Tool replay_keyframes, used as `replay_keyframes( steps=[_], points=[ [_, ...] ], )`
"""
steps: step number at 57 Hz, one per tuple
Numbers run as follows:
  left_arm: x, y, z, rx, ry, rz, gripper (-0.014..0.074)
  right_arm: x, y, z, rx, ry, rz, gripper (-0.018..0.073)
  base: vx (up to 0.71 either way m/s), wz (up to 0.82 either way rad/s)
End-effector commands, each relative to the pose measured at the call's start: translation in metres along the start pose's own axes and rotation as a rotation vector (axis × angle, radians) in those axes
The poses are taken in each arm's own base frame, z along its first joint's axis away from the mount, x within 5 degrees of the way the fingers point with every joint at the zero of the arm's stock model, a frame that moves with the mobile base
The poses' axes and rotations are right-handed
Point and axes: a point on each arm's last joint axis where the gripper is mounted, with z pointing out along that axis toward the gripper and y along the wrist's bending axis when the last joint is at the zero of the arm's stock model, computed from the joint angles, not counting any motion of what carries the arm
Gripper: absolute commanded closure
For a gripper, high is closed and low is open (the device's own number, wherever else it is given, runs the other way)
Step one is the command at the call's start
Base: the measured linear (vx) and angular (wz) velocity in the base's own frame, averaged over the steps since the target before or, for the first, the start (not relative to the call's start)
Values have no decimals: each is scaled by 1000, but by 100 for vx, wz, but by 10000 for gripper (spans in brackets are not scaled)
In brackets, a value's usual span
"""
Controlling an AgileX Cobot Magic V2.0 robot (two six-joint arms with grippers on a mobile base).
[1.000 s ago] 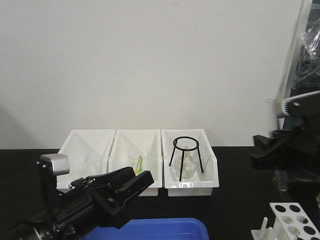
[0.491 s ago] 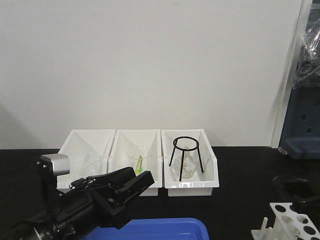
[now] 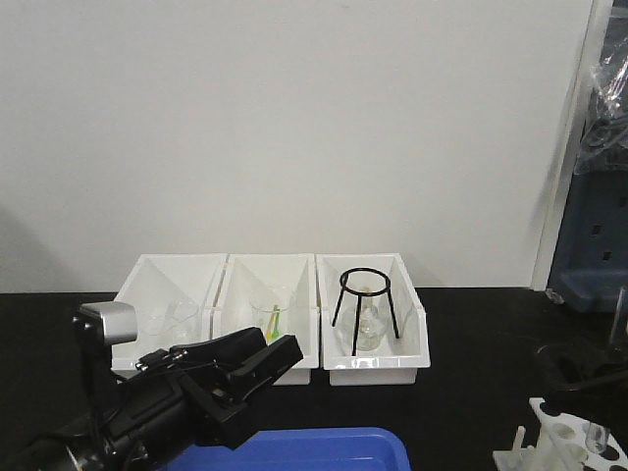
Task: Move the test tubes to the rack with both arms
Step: 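Lower the tube into a rack hole and open the right gripper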
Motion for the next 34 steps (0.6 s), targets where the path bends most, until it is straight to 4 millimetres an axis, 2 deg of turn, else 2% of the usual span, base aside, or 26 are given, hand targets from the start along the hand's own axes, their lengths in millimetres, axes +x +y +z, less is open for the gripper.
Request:
replay_keyframes(
  steps=[1,9,24,34],
  points=[
    [-22,-12,0,66,-121,4,105,-13,-3,-5,19,-147,-5,566,0,0],
    [-22,-12,0,66,-121,4,105,4,-6,-13,44,-191,-11,566,0,0],
    [-22,-12,0,66,-121,4,105,4,-5,-12,33,-218,-37,566,0,0],
    [-22,-12,0,66,-121,4,105,13,-3,-2,20,-206,-27,566,0,0]
  ],
)
